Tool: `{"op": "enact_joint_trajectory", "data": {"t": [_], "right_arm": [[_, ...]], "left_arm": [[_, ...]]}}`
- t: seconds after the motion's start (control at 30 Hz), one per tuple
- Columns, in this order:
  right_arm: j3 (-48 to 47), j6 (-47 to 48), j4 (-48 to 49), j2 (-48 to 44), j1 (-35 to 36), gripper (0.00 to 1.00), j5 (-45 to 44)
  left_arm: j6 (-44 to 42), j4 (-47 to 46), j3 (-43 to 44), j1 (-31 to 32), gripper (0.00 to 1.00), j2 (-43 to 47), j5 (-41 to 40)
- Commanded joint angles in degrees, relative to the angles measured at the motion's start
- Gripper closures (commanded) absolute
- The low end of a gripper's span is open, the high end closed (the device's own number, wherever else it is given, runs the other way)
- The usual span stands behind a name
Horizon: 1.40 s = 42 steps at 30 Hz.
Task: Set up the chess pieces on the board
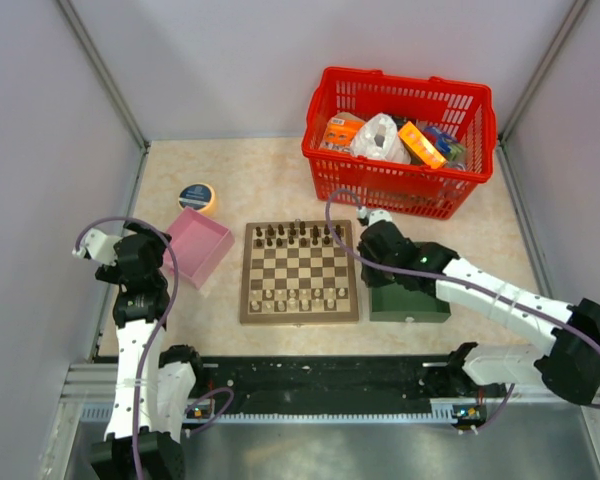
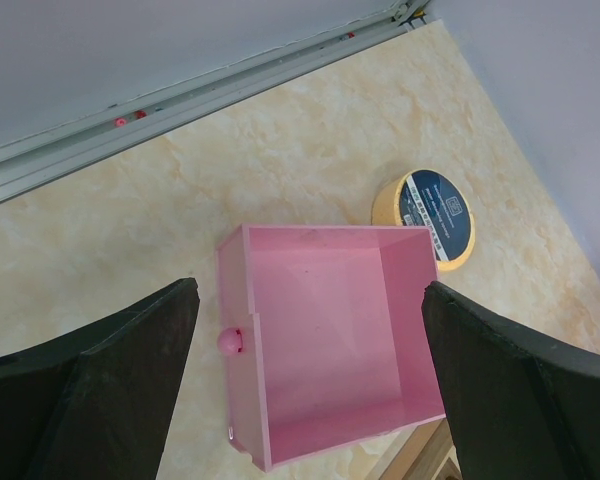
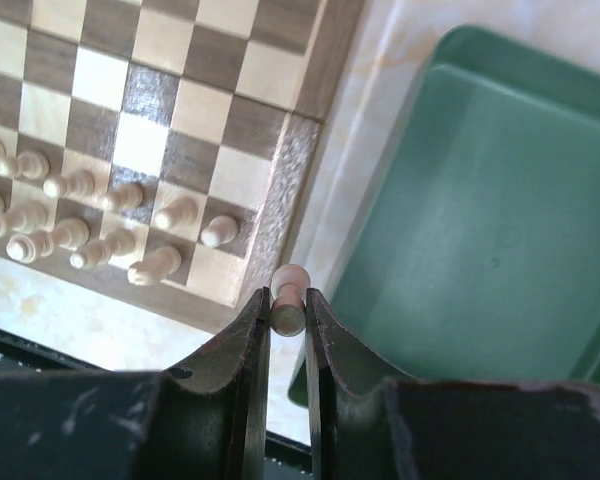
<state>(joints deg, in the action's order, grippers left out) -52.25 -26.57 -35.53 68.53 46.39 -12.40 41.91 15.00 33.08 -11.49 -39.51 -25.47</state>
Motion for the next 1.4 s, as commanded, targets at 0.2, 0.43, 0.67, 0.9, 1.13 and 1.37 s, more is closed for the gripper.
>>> {"op": "enact_joint_trajectory", "data": {"t": [0.2,0.43,0.67,0.9,1.13,1.37], "right_arm": [[-2.42,-5.60,-0.07,6.70,9.94,0.85,-3.33],[-1.63,-7.62,1.34,9.60,12.93,0.85,-3.59],[-1.19,-7.80,4.06,11.62,13.64,0.85,-3.59],[-1.45,-7.01,5.38,14.08,13.73,0.85,-3.77],[-1.01,-7.45,6.70,15.05,13.81,0.85,-2.89],[-0.66,-7.36,7.23,15.23,13.81,0.84,-2.71]], "left_arm": [[-0.07,-1.91,0.14,-0.29,0.01,0.40,-0.37],[-0.07,-2.17,0.14,-0.29,0.01,-0.04,-0.01],[0.01,-2.00,0.23,-0.29,0.01,0.13,-0.01],[-0.16,-2.00,-0.03,-0.29,0.01,0.31,-0.28],[-0.16,-2.08,-0.12,-0.29,0.01,0.13,-0.54],[-0.25,-2.00,-0.30,-0.29,0.01,0.22,-0.37]]}}
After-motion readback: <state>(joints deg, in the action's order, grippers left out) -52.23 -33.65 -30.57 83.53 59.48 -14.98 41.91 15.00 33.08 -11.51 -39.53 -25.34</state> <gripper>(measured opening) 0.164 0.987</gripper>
